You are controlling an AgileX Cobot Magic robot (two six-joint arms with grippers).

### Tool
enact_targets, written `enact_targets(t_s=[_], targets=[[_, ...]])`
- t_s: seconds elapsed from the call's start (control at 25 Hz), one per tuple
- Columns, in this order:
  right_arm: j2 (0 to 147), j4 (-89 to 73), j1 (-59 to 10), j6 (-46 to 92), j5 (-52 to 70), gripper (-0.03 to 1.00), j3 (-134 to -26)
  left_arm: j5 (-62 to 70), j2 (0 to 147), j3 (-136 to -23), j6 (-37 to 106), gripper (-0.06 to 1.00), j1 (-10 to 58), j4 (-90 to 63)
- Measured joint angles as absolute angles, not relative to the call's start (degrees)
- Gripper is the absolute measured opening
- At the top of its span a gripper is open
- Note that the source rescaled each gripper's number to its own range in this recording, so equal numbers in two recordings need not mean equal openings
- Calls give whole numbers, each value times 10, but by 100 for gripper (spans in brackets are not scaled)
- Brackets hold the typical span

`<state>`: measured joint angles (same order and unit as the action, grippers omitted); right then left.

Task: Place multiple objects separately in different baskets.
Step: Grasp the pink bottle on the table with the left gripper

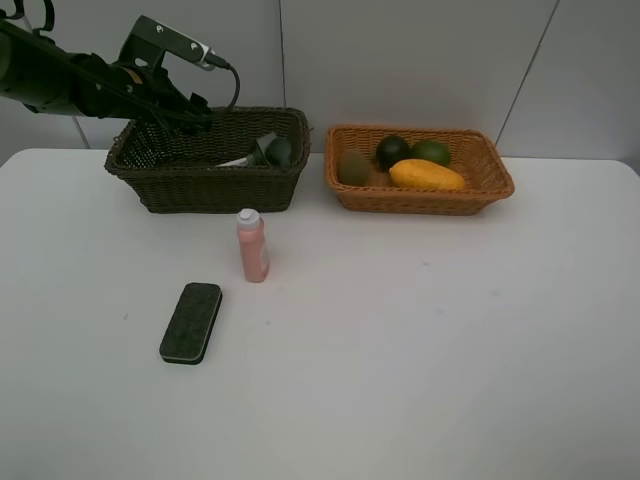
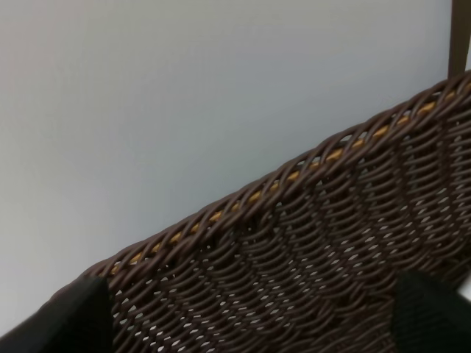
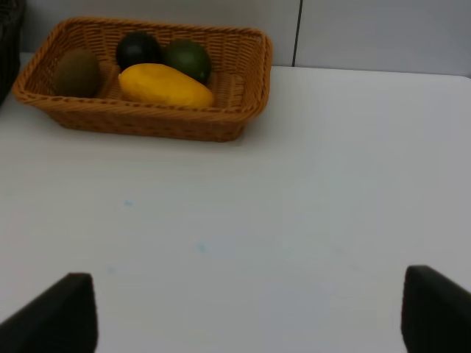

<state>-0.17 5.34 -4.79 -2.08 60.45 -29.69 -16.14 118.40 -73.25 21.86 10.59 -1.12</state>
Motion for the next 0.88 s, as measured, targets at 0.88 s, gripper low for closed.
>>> enact_targets(t_s=[0.88], targets=[[-2, 53, -45, -21, 604, 100, -297, -17, 1082, -733, 137, 100, 106, -44]])
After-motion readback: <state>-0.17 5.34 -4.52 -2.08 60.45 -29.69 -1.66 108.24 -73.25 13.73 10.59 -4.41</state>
